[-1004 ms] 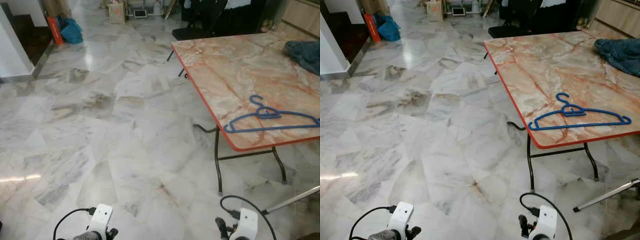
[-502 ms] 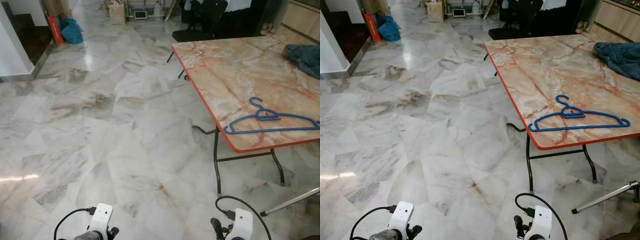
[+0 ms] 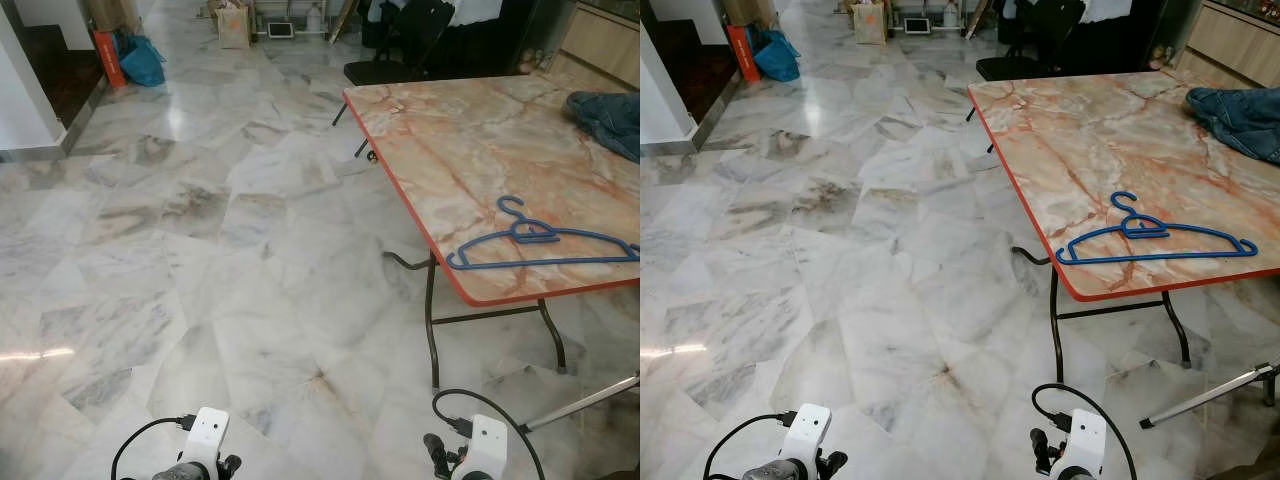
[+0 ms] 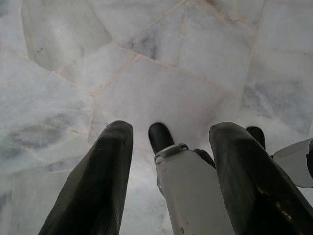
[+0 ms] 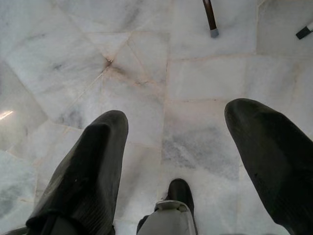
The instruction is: Hang hanger
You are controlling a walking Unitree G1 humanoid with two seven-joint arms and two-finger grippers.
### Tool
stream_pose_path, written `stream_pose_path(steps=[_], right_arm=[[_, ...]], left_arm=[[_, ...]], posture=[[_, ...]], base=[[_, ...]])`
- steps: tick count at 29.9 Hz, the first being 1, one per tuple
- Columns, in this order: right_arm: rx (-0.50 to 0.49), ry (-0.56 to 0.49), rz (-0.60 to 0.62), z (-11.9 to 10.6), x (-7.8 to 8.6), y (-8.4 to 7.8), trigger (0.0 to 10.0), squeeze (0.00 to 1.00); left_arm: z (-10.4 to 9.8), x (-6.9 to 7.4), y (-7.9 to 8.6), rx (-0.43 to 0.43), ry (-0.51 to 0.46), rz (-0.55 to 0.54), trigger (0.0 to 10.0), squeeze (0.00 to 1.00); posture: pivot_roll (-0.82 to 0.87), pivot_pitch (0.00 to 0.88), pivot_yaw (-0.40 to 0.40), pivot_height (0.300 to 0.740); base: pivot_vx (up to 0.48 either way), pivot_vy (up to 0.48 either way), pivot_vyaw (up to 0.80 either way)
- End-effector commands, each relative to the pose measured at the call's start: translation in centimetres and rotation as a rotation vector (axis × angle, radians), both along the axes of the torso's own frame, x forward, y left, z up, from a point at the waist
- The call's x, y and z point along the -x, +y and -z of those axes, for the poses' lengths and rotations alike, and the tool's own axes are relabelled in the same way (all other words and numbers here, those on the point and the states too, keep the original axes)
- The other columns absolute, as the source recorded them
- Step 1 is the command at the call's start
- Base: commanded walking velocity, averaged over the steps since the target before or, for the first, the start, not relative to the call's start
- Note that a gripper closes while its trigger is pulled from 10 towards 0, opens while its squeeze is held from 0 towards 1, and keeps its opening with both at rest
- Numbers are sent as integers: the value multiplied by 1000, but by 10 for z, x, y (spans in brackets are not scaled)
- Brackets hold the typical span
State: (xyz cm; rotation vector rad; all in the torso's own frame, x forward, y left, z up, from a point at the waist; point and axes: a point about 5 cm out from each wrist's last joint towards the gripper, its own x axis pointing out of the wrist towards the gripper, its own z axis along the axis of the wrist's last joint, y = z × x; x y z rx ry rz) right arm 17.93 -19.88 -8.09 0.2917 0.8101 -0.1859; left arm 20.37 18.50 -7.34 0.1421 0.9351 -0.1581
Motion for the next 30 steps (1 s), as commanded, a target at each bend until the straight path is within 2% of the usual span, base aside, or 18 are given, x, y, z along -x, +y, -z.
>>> stream_pose_path(steps=[1, 9, 17, 30], right_arm=[[-5, 1, 22, 1, 2, -1, 10000, 0], [1, 27, 51, 4, 11, -6, 10000, 0], [-1, 18, 60, 3, 9, -5, 10000, 0], [-2, 49, 90, 7, 17, -4, 10000, 0]], left_arm=[[3, 4, 0, -10, 30, 1, 10000, 0], [4, 6, -1, -7, 31, 2, 10000, 0], [5, 9, 2, -12, 37, 9, 10000, 0], [3, 7, 7, -6, 22, -20, 10000, 0]], posture=[[-55, 0, -36, 740], [-48, 0, -34, 740], [-60, 0, -23, 740], [-65, 0, -6, 740]], base=[[0, 0, 0], [0, 0, 0], [0, 0, 0], [0, 0, -82]])
